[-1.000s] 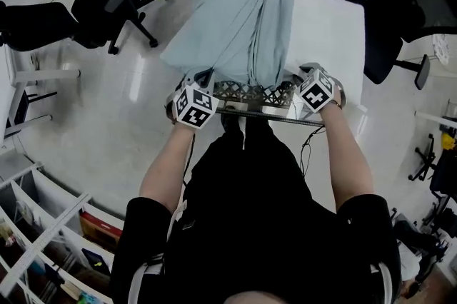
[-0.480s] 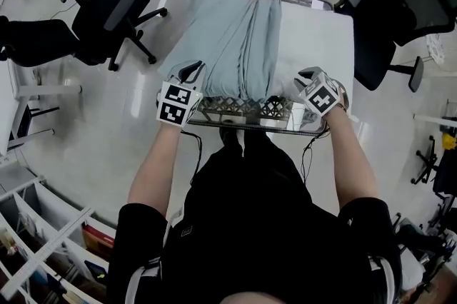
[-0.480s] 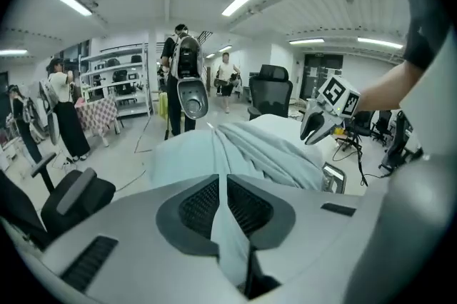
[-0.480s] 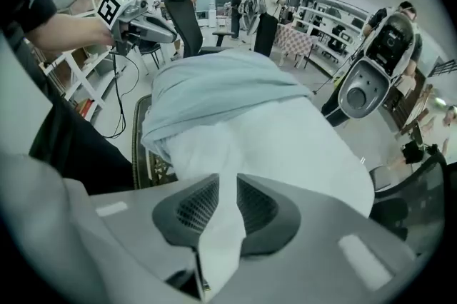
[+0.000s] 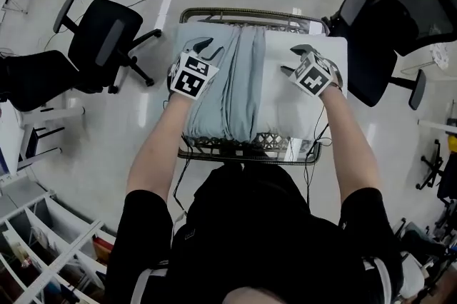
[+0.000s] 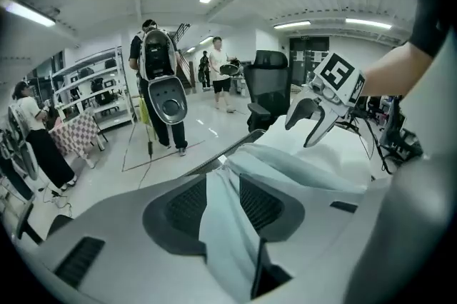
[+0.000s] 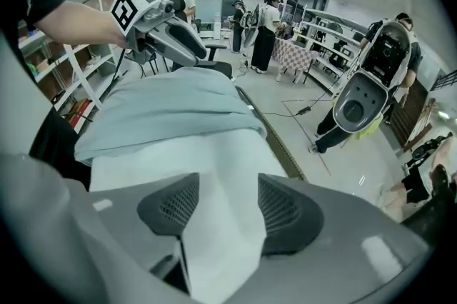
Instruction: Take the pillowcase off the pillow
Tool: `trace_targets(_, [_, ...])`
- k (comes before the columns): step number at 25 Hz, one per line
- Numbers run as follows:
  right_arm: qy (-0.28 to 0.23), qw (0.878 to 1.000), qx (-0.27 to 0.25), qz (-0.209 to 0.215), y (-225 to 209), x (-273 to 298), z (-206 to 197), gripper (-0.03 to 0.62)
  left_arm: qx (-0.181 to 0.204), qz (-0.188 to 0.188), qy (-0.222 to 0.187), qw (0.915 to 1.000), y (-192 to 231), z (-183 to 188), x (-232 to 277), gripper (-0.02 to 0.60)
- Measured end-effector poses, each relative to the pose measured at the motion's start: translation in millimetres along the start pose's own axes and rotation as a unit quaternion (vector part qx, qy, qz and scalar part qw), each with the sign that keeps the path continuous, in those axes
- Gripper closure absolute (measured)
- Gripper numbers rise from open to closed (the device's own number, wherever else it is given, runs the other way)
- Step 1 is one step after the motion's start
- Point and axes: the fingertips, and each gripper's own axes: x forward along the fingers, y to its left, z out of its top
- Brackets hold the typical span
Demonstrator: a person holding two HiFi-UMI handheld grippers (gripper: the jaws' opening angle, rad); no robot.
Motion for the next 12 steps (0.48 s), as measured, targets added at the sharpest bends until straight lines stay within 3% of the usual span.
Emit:
trace_targets(5, [0.017,0.999,-0.027,0.038,-50.8,46.8,7.5,0.251,-0.006,-0.058,0.018,0.9982,-13.1,38.3,82.2,0.382])
trace_targets(8, [0.049,0.994,-0.028,0.098,-58.9,74.9,0.1,0.166,-0.03,-0.094,0.025,0.9948,-24.2,51.9,123.4,0.334])
trace_targets(12, [0.059,0.981,-0.008,0.183,-48.2,102.4,-12.5,0.16,-0.036,-0.124,0.047,0.9906,-39.6,58.5,158.9,0.318])
